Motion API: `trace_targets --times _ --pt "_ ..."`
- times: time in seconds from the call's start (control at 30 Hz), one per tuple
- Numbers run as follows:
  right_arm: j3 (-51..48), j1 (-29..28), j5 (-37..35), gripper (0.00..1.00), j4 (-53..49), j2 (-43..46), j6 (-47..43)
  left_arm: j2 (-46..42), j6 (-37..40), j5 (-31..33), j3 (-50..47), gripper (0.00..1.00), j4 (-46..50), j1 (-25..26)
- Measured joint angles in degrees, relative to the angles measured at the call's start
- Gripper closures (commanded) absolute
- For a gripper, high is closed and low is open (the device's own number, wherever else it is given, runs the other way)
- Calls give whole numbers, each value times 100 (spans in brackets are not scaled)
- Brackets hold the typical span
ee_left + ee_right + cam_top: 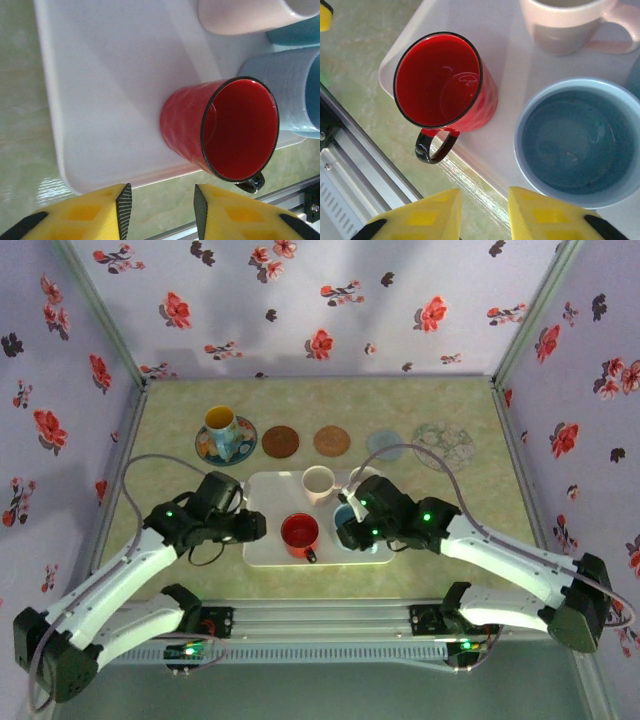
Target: Place the cup by the coaster
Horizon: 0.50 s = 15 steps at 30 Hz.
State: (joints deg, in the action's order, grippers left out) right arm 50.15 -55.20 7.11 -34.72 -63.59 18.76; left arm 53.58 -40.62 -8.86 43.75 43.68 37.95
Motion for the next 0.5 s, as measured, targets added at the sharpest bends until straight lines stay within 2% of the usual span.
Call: trace_targets --times 0.07,0.17,0.3,0.5 --pt "-2 -2 15 79 42 -66 7 138 -81 -35 -133 71 -168 37" --pt "-2 -22 31 87 120 -181 35 348 -195 -87 -297 73 -450 68" --pt "17 -31 37 95 208 -487 55 562 -323 -179 -472 80 -787 87" --pt "293 -31 39 100 225 -1034 81 809 -431 -278 -568 82 -1099 107"
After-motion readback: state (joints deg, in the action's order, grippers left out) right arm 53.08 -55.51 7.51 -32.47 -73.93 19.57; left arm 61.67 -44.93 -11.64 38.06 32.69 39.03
